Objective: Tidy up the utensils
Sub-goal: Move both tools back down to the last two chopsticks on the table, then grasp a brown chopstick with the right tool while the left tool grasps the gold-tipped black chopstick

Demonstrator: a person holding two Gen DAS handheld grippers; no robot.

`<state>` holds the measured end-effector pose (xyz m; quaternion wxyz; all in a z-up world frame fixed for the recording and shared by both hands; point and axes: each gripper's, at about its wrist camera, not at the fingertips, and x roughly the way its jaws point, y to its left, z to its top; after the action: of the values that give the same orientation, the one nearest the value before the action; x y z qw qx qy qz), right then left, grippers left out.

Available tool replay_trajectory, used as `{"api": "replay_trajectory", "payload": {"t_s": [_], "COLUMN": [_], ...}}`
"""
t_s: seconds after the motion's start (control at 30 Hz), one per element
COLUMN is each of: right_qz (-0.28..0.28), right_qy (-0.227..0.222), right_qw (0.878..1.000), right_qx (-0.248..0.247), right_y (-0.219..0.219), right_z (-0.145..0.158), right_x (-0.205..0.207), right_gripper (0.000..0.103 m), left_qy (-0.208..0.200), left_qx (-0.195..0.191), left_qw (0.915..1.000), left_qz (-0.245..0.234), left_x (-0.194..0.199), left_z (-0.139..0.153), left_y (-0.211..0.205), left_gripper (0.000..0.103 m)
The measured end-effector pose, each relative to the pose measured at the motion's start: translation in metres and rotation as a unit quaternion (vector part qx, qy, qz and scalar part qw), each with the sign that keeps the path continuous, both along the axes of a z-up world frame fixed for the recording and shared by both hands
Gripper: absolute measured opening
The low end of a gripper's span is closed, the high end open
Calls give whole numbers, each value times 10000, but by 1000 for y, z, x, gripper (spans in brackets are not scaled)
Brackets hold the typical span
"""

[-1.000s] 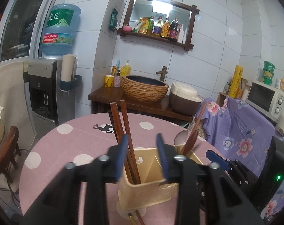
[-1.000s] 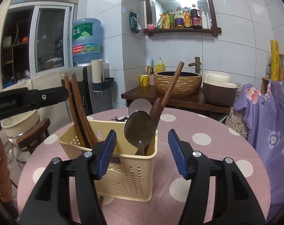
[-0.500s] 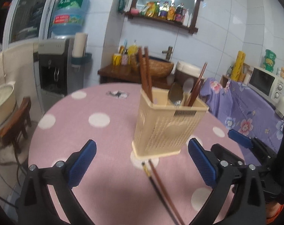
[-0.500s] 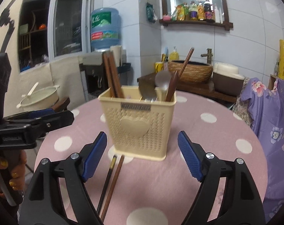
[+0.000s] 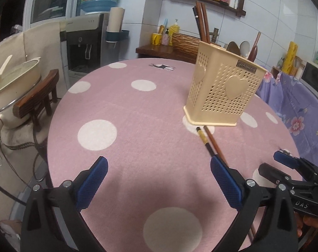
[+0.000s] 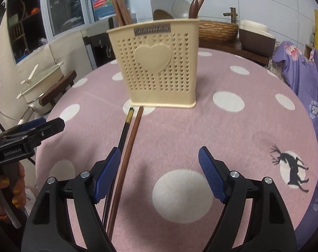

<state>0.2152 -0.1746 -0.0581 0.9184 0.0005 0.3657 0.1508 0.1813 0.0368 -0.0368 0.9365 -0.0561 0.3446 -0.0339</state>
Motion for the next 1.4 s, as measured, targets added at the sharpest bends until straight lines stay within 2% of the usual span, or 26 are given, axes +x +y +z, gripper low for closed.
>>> {"api": "replay_trajectory", "payload": {"t_s": [0.2, 0.27, 0.53, 0.77, 0.87, 0.93, 1.23, 1.4], "right_qz": [121, 137, 180, 233, 252, 219, -1, -171], "right_qy": [314, 397, 545, 454, 464, 476, 497, 547], "right_qw": [9994, 9991, 9981, 9957, 9956, 9956, 9965, 9963], "right_qx": [-21, -44, -234, -774, -771, -772, -675, -640], "right_y": [13, 17, 33, 53, 52, 47, 4, -19], "right_z": [-14, -17, -22, -22, -22, -21, -22, -22], "right_x": [5, 7, 11, 8, 7, 7, -11, -21], "right_gripper": [60, 56, 46, 34, 23, 11, 10, 10], "left_qy": [81, 124, 191, 195, 211, 220, 351, 408], "left_qx": [5, -11, -68, -5, 4, 35, 36, 51], "left_qw": [9999, 9999, 9997, 9997, 9995, 9994, 9979, 9961], "left_qz": [-64, -101, -132, -151, -217, -249, -545, -779], "left_x": [-1, 0, -1, -1, -1, -2, 5, 13], "left_z": [-7, -9, -15, -17, -17, -17, -21, -20], "left_y": [1, 0, -1, -4, -8, -10, -29, -45], "left_gripper": [78, 75, 74, 74, 74, 74, 74, 70]}}
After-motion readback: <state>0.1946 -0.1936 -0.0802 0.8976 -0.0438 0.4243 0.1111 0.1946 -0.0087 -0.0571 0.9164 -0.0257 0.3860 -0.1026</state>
